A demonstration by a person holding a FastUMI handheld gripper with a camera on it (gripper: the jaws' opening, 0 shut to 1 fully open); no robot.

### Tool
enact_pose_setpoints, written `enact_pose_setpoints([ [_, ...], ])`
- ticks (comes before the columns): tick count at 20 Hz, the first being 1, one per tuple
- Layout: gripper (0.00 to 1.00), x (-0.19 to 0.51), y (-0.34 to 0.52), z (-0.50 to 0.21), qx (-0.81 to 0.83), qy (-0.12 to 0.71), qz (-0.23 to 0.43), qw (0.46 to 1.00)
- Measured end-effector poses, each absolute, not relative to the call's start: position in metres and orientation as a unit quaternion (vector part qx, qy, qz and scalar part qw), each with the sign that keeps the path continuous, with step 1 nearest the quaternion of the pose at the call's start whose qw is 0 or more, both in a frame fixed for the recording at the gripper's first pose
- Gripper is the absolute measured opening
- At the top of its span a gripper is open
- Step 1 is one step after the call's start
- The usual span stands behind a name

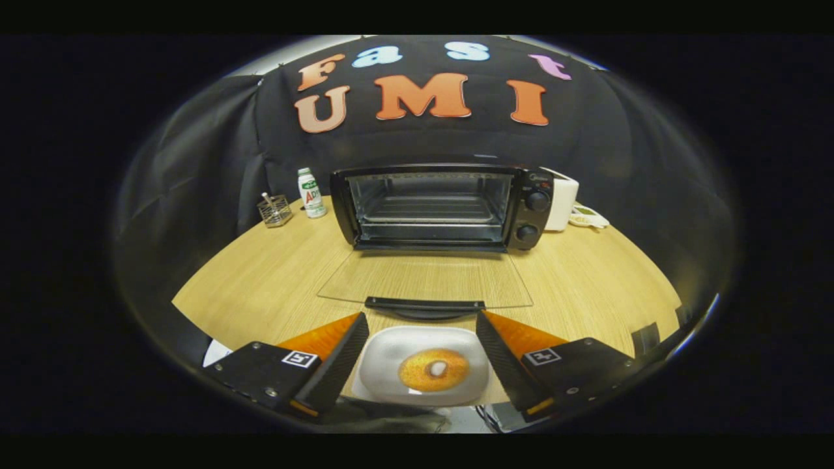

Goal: Open the toaster oven, put the food inside, and close the toaster oven door.

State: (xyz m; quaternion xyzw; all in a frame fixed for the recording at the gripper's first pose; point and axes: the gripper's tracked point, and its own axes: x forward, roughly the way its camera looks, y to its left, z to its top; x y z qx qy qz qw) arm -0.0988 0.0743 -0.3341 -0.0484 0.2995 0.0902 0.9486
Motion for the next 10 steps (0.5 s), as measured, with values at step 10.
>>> enact_pose_setpoints([
  [10, 0.99, -0.138, 0.058, -0.382, -0.079, 0.357, 0.077, 0.928],
])
